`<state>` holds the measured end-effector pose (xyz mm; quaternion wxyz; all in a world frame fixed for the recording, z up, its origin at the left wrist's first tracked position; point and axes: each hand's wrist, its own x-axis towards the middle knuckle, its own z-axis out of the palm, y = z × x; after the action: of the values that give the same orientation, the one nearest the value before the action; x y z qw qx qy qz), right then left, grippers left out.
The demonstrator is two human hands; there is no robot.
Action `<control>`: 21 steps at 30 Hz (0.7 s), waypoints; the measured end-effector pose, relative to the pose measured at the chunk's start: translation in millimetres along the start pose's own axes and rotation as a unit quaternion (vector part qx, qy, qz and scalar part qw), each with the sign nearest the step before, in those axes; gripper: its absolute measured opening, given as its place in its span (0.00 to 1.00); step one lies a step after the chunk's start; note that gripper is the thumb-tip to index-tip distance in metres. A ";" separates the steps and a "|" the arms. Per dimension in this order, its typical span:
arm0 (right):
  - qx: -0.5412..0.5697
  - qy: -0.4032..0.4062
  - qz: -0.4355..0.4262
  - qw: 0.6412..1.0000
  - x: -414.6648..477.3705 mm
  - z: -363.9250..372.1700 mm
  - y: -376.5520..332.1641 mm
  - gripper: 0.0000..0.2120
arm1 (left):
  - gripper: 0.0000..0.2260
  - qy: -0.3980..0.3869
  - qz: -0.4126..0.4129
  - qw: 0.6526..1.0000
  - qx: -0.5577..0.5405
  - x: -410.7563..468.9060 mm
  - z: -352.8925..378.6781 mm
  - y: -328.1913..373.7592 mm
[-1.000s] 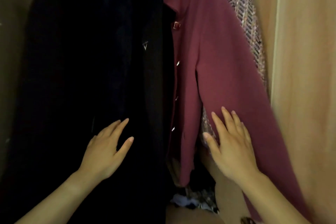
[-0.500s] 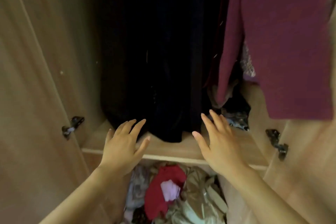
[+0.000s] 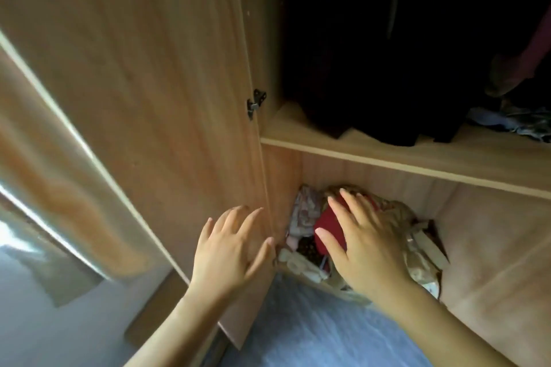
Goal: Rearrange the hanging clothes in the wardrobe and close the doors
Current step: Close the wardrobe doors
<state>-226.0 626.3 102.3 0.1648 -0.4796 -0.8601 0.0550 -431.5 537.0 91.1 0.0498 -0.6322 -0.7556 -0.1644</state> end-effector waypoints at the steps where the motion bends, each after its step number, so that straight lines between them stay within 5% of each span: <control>1: 0.011 0.000 -0.005 1.000 -3.1 7.3 -18.5 0.35 | 0.24 0.000 -0.011 1.000 -0.003 -13.8 -4.7 -15.2; 16: 0.241 0.049 -0.108 0.963 44.1 65.8 -280.1 0.30 | 0.25 0.012 -0.090 0.996 -0.023 -98.2 -66.3 -213.5; 21: 0.245 0.206 -0.054 0.946 69.0 83.3 -313.1 0.33 | 0.25 0.026 -0.096 0.994 -0.042 -96.3 -63.2 -232.6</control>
<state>-540.1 522.7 119.1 0.4534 -0.3776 -0.7922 0.1555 -647.0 392.8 80.2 0.0274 -0.5539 -0.8035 -0.2164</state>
